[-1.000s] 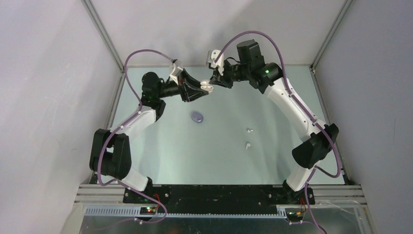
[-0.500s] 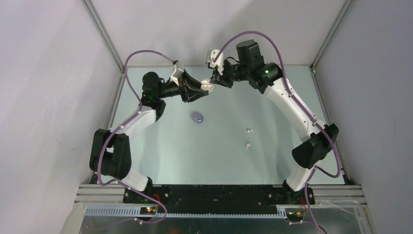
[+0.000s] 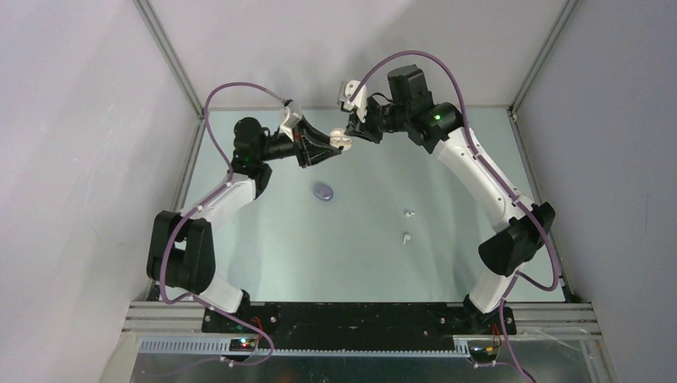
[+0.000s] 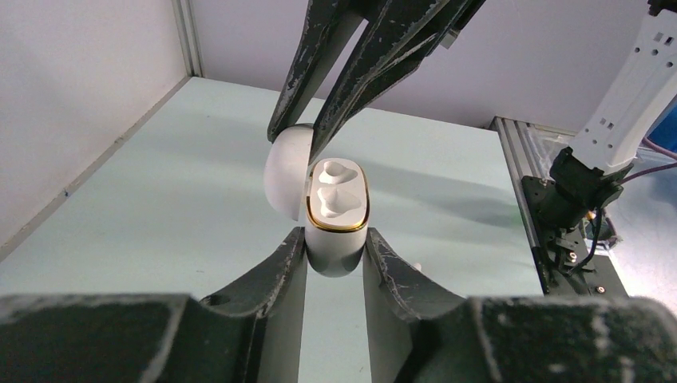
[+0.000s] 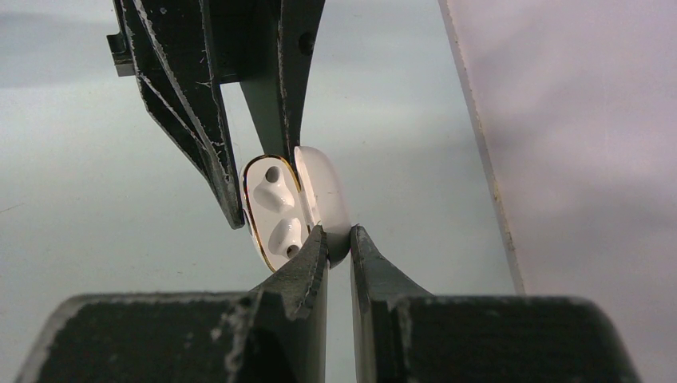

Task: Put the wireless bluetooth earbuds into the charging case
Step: Pass from the right arm to the left, then pick up the left earbud from the center of the board.

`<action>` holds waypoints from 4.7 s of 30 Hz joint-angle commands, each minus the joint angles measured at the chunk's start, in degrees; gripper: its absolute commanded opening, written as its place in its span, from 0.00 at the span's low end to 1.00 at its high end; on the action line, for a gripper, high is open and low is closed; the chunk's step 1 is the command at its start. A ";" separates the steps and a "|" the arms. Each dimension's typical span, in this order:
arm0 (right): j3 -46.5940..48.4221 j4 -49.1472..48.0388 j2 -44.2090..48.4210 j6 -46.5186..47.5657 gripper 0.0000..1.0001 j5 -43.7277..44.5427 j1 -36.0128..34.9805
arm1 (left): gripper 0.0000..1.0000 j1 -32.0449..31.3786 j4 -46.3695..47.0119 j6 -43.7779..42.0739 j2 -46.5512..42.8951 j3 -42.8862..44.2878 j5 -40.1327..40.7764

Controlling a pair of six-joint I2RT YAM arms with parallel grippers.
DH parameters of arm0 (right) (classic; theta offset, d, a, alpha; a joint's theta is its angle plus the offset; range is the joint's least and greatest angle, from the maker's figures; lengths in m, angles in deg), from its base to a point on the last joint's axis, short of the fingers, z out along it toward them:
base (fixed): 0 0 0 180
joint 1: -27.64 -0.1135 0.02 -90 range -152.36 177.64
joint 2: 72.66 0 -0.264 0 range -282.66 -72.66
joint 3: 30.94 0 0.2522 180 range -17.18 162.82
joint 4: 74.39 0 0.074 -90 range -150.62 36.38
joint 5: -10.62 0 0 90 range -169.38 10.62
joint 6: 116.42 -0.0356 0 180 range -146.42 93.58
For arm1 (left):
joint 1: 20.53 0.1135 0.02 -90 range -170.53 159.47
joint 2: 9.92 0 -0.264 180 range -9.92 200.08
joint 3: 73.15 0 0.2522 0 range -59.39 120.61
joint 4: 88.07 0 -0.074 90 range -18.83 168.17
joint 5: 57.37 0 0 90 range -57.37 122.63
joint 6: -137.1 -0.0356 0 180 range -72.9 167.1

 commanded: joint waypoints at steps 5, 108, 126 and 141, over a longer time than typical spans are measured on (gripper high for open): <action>2.64 -1.52 1.38 0.02 0.00 1.38 -0.99 | 0.41 0.03 0.30 -1.03 -1.92 0.09 0.17; -43.67 4.19 5.20 -1.17 0.23 17.10 4.41 | 0.00 6.83 0.83 11.29 -10.68 -9.45 3.98; -37.60 2.94 -3.23 9.70 0.27 16.38 13.02 | 0.00 6.82 -4.28 8.37 -11.30 -8.91 3.88; -33.06 12.02 -3.92 11.42 0.40 18.31 7.46 | 0.00 6.96 -11.57 3.76 -12.41 -7.86 4.00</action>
